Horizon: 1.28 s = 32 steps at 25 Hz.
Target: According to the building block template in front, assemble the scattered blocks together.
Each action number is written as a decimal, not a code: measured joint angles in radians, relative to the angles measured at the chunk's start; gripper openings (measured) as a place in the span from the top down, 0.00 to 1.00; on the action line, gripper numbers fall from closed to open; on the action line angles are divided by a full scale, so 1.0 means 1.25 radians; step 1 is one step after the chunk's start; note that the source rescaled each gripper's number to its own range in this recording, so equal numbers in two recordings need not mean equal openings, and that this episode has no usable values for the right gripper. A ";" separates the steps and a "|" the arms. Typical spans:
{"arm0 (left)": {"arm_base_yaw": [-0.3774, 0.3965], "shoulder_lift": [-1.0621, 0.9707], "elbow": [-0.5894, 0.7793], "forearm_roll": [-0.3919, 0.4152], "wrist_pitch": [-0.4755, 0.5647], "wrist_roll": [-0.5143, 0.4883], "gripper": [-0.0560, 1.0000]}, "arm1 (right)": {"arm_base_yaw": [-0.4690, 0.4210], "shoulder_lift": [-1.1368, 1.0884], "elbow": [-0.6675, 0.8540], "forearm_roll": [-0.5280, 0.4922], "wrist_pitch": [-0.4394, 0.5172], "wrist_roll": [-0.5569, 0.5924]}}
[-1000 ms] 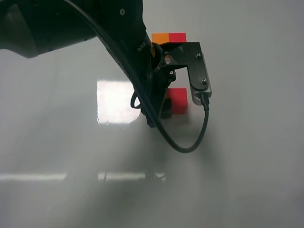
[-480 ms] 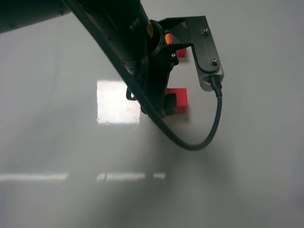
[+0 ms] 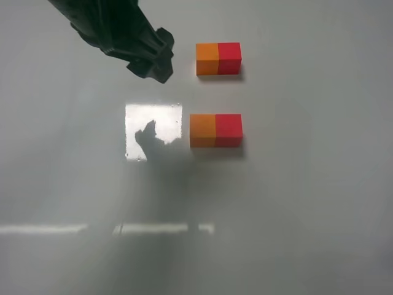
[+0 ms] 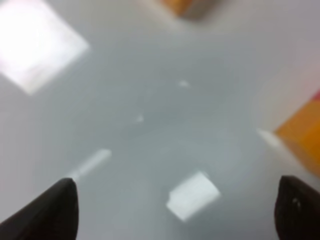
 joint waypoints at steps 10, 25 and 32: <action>0.364 -0.237 0.221 -0.112 0.022 -0.091 0.24 | 0.000 0.000 0.000 0.000 0.000 0.000; 0.508 -0.977 0.964 -0.152 0.001 -0.125 0.28 | 0.000 0.000 0.000 0.000 0.000 0.000; 0.508 -1.270 1.055 -0.214 0.033 -0.111 0.28 | 0.000 0.000 0.000 0.000 0.000 0.001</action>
